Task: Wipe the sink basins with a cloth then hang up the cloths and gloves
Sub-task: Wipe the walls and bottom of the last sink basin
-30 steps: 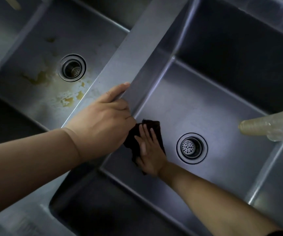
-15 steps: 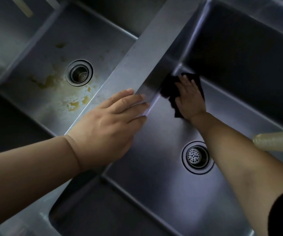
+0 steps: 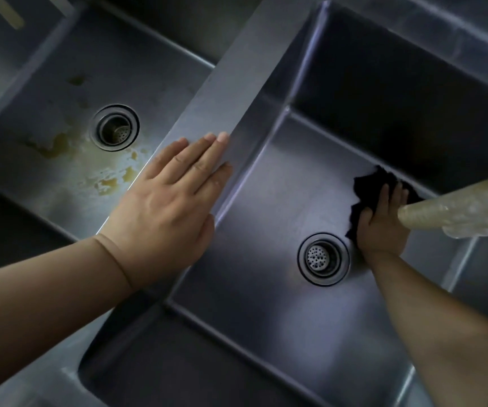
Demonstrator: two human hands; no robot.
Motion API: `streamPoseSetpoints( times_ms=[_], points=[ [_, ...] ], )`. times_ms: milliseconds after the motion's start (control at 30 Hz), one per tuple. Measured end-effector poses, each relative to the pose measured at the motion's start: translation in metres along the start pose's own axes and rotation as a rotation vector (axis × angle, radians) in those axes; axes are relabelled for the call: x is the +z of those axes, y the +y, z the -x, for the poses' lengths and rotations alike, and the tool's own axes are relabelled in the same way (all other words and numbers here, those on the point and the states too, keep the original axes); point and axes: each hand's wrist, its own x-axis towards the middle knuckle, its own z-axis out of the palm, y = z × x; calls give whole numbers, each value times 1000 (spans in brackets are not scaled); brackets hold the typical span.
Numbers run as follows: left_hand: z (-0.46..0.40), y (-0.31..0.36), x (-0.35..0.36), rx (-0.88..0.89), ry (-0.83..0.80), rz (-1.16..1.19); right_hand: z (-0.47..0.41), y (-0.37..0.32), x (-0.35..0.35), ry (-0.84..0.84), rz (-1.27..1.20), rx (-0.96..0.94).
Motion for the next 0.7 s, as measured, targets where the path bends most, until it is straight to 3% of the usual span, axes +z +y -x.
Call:
streamPoseSetpoints(
  times_ms=[167, 267, 433, 700],
  points=[
    [0, -2, 3, 17, -17, 22, -13, -35, 13, 44, -12, 314],
    [1, -3, 4, 16, -3, 29, -35, -67, 25, -14, 31, 471],
    [1, -4, 5, 15, -4, 36, -52, -113, 43, -19, 65, 192],
    [3, -3, 6, 13, 8, 29, 16, -161, 65, -91, 141, -276]
  ],
)
